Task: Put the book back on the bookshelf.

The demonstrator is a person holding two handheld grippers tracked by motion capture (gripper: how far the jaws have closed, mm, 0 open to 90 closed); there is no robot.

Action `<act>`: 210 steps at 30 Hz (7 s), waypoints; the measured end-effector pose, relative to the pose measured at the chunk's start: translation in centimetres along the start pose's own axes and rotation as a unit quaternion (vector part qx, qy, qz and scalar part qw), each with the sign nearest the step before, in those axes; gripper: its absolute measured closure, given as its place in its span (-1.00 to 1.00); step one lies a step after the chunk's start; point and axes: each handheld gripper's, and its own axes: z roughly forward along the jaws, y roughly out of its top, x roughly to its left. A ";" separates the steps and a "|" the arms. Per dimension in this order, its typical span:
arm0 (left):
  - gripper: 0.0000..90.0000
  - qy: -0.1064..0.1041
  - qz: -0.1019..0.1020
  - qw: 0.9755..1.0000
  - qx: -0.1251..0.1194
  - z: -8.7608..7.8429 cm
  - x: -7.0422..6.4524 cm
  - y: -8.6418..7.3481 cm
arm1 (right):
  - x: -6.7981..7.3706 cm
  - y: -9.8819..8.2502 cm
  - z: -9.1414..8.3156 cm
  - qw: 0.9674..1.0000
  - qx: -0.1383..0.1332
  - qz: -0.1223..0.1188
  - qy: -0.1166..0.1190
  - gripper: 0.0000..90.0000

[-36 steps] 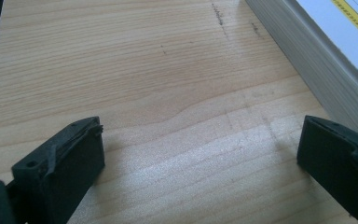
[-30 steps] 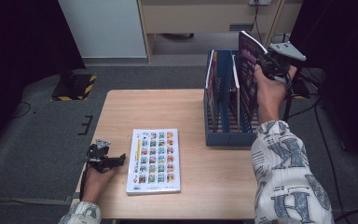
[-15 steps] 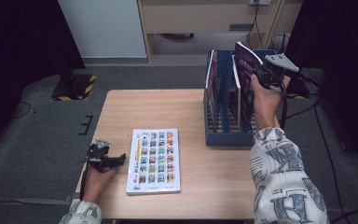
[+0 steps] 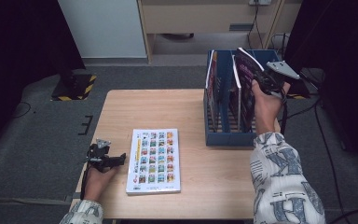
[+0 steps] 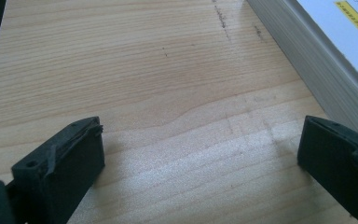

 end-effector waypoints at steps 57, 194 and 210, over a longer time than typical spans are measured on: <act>-1.00 0.000 0.000 1.000 0.000 0.1 0.0 0.1 | 0.9 -2.8 1.2 0.997 0.072 -0.037 0.020 0.80; -1.00 -0.013 0.012 1.000 0.001 -1.0 -0.5 -1.0 | 11.1 -9.6 -8.6 0.982 0.073 -0.049 0.170 -0.67; -1.00 -0.017 0.017 1.000 0.002 -1.2 -0.7 -1.2 | 16.9 -14.2 -7.0 0.954 0.121 -0.056 0.268 -0.71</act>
